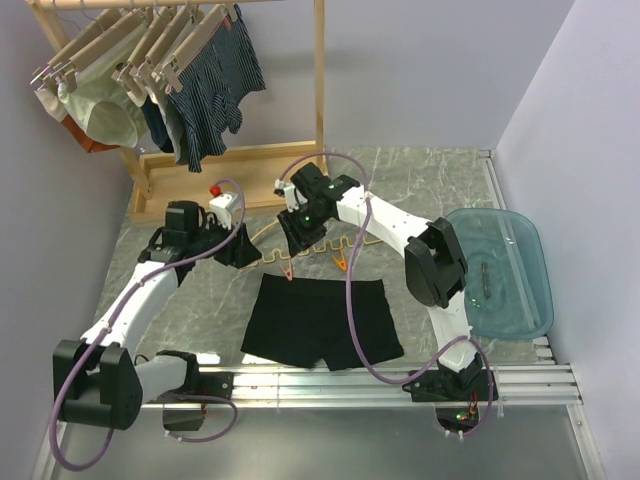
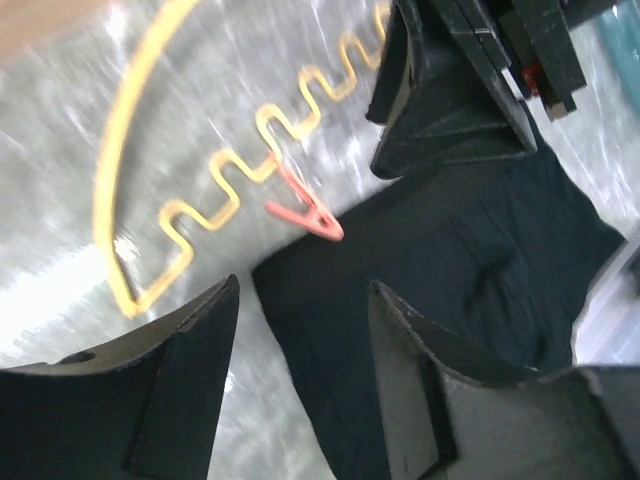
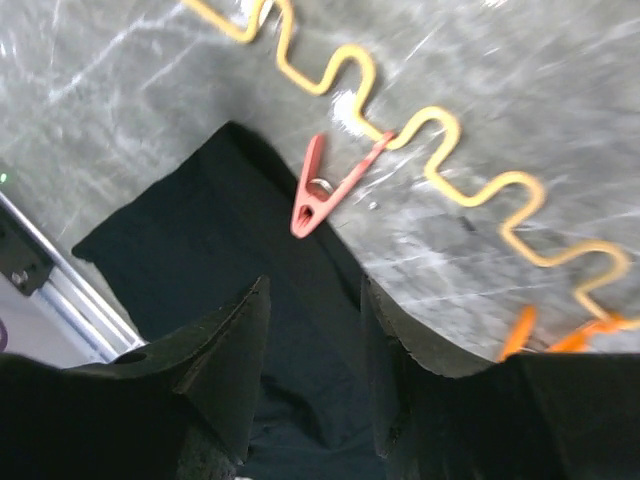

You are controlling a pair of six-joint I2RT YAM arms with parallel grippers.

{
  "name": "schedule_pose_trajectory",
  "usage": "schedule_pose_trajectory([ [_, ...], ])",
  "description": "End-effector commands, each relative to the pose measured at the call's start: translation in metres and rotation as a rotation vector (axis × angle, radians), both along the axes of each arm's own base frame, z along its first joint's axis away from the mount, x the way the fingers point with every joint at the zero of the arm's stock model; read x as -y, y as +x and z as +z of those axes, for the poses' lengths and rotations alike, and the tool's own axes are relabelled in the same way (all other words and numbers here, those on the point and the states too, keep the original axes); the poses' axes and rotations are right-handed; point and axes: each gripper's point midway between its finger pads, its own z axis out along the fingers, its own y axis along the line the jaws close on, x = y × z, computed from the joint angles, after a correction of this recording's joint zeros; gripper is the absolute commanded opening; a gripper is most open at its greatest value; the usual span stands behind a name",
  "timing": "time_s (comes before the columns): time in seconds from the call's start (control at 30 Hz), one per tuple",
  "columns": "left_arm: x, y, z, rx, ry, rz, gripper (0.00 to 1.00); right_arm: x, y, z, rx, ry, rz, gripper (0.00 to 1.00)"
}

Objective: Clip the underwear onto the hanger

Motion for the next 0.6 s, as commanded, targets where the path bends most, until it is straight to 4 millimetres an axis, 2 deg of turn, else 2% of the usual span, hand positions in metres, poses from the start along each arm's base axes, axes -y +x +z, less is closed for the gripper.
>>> schedule_pose_trajectory([
  [0.0,0.008,-0.011,-0.01,-0.043,-0.01,-0.093,0.58,-0.002,-0.005,0.001,-0.024,0.042,0.007,0.48],
  [0.07,0.011,-0.008,-0.013,-0.09,-0.015,-0.129,0.57,-0.001,-0.011,0.002,-0.032,0.059,0.02,0.48],
  [0.1,0.011,-0.009,-0.027,-0.16,-0.015,-0.133,0.57,-0.002,-0.012,0.002,-0.033,0.063,0.021,0.48],
  [0.2,0.006,0.003,-0.037,-0.189,-0.029,-0.079,0.59,-0.003,-0.007,-0.002,-0.032,0.042,-0.017,0.48],
  [0.23,0.004,0.004,-0.041,-0.191,-0.03,-0.063,0.6,-0.008,-0.004,-0.003,-0.023,0.034,-0.019,0.48],
  [0.3,0.0,0.009,-0.039,-0.212,-0.062,-0.001,0.63,-0.008,0.002,-0.007,0.004,-0.029,-0.072,0.48],
  [0.37,-0.013,0.018,-0.035,-0.214,-0.098,0.07,0.65,-0.02,0.002,-0.009,0.006,-0.05,-0.097,0.5],
  [0.47,-0.038,0.028,-0.022,-0.188,-0.138,0.167,0.69,-0.024,-0.003,-0.021,0.005,-0.101,-0.124,0.65],
  [0.57,-0.05,0.03,-0.008,-0.157,-0.144,0.207,0.72,-0.026,-0.015,-0.033,-0.01,-0.14,-0.132,0.67],
])
